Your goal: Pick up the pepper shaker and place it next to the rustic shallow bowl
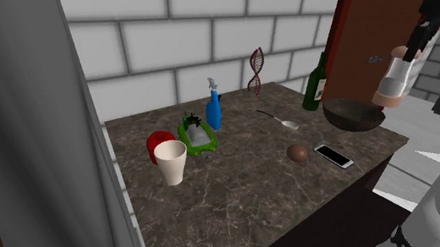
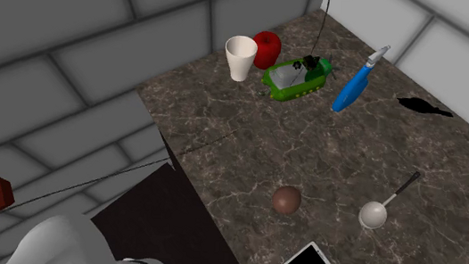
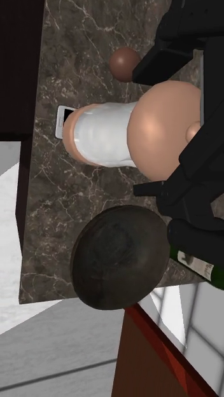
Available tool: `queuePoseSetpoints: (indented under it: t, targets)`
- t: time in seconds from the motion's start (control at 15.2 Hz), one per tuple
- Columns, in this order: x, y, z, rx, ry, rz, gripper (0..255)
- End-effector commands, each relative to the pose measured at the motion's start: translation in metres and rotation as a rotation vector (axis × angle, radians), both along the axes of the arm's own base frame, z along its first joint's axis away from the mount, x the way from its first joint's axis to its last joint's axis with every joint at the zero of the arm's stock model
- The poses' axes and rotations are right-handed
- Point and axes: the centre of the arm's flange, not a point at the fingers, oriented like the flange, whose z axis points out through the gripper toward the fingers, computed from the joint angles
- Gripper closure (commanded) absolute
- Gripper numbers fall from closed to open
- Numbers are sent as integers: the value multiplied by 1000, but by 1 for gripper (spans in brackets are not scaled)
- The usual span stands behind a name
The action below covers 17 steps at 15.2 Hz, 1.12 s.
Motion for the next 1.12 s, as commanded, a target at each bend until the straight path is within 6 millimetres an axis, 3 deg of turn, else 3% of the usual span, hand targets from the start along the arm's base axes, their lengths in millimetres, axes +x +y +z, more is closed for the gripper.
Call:
queuePoseSetpoints:
  t: [0.0,0.07,1.06]
  targets:
    - [-10,-23,1,-1,1,1,255]
    - [-13,-33,1,-1,1,1,255]
    - [-13,-33,-79,-1,1,1,255]
